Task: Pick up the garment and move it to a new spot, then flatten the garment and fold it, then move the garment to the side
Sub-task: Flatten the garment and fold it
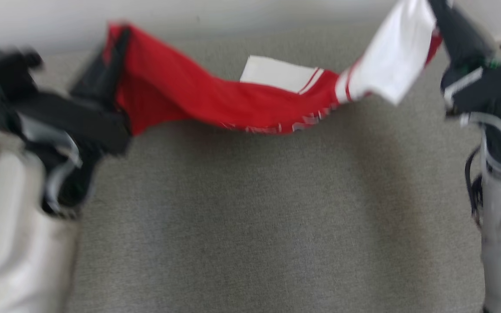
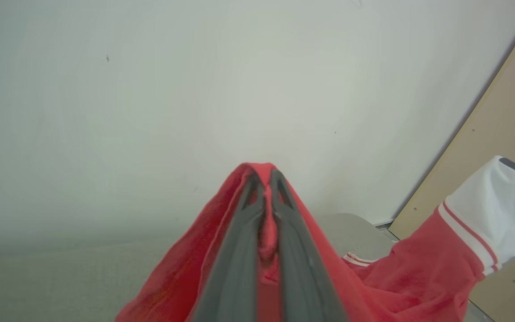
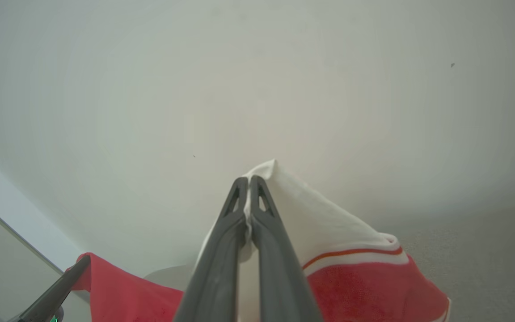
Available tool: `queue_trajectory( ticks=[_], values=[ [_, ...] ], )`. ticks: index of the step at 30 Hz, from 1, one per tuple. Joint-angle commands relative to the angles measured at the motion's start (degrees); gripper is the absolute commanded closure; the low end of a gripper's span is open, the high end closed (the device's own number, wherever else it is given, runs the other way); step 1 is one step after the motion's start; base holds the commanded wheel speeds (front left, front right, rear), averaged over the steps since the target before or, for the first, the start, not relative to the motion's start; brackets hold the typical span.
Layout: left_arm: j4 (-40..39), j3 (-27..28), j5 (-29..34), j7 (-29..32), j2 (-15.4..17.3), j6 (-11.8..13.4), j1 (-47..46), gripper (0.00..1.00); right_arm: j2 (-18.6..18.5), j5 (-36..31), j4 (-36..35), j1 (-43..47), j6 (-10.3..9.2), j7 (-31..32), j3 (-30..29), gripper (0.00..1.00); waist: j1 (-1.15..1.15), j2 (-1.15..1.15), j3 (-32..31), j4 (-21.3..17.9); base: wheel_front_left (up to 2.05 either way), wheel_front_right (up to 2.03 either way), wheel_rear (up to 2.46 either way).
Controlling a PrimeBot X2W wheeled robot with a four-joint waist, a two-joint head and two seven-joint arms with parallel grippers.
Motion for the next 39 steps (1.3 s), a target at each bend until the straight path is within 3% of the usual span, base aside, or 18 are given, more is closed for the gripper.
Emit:
queue_trajectory(
  ticks=[1, 6, 10, 15, 22, 28, 33, 39],
  values=[
    [0.8, 1.5, -1.0, 1.7, 1.3, 0.7, -6.6, 1.00, 1.1, -1.5, 3.2, -6.7, 0.05, -0.8, -0.3, 1.00, -0.01, -0.01, 10.4, -3.2, 0.00, 0.00, 0.00],
    [2.4, 3.6, 0.7, 2.4, 3.3, 2.7, -19.4, 1.00, 3.3, -3.3, 11.3, -19.7, 0.05, -4.7, -2.7, 1.00, -0.01, -0.01, 18.6, -5.1, 0.00, 0.00, 0.00],
    [5.6, 4.9, 2.8, -0.9, 4.2, 3.8, -31.3, 1.00, 5.0, -4.9, 19.8, -32.4, 0.06, -13.7, -6.4, 1.00, -0.01, -0.01, 24.5, -6.3, 0.00, 0.00, 0.00],
    [9.2, 5.0, 5.3, -8.3, 4.5, 3.1, -42.7, 1.00, 5.7, -3.4, 28.0, -45.4, 0.05, -25.5, -9.5, 1.00, -0.01, -0.01, 27.9, -6.6, 0.00, 0.00, 0.00],
    [12.6, 6.5, 6.3, -19.5, 3.7, 2.1, -53.5, 1.00, 3.1, 0.6, 28.3, -56.5, 0.05, -38.2, -7.9, 1.00, -0.01, -0.01, 27.9, -5.9, 0.00, 0.00, 0.00],
    [14.8, 6.5, 5.9, -22.2, 3.7, 1.0, -54.2, 1.00, -1.0, 1.9, 22.5, -57.4, 0.05, -40.4, -2.9, 1.00, -0.01, -0.01, 28.9, -4.5, 0.00, 0.00, 0.00],
    [17.8, 6.3, 5.8, -22.8, 4.1, 0.6, -48.2, 1.00, -4.6, 1.1, 23.5, -51.8, 0.06, -40.5, 4.8, 1.00, -0.01, -0.01, 30.0, -3.5, 0.00, 0.00, 0.00],
    [17.6, 5.1, 2.9, -23.1, 3.8, -0.1, -36.7, 1.00, -9.0, 5.5, 20.6, -41.0, 0.05, -40.2, 14.2, 1.00, -0.01, -0.01, 27.9, -2.2, 0.00, 0.00, 0.00]
  ],
)
